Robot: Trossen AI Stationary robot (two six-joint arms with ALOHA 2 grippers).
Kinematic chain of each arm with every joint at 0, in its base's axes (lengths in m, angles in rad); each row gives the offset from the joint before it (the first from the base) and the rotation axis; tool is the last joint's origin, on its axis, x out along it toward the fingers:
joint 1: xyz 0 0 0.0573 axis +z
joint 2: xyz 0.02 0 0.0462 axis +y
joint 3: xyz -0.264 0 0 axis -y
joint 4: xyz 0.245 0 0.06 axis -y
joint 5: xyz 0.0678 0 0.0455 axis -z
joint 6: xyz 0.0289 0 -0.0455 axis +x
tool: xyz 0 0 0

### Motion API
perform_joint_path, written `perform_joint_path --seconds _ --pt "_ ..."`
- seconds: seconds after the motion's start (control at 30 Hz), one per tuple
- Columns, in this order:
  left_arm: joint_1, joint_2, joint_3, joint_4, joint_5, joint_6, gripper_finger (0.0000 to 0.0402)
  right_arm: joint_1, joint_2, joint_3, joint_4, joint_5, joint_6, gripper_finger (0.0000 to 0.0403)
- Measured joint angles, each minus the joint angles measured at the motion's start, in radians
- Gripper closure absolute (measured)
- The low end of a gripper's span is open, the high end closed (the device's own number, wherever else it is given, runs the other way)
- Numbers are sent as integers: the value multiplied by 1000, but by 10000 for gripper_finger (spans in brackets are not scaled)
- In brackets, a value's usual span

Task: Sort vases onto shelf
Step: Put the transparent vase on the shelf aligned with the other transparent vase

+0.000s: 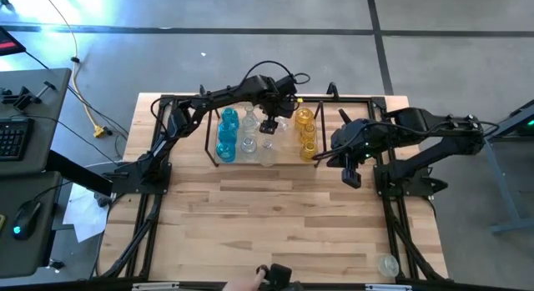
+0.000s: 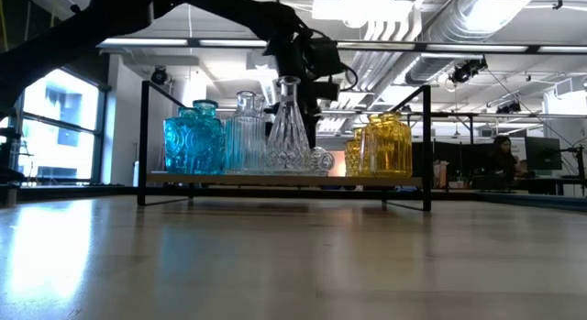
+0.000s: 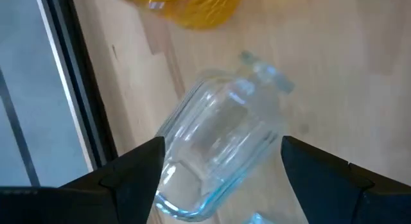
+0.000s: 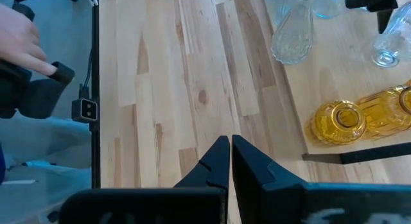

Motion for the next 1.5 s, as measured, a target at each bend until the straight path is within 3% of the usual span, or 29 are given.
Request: perform_joint_path --seconds 0.17,0.5,0.73,1.27,1.5 --pt "12 4 0 45 3 32 100 0 0 0 0 0 0 402" --pt "50 13 0 44 110 15 101 -25 -4 0 -1 0 -4 402" --pt "55 79 -2 27 112 -13 101 -29 -4 0 -8 0 3 402" --pt "90 75 18 142 46 -9 101 -28 -3 0 -5 20 27 402" --pt "128 75 18 239 102 -82 101 -34 -3 0 3 39 34 402"
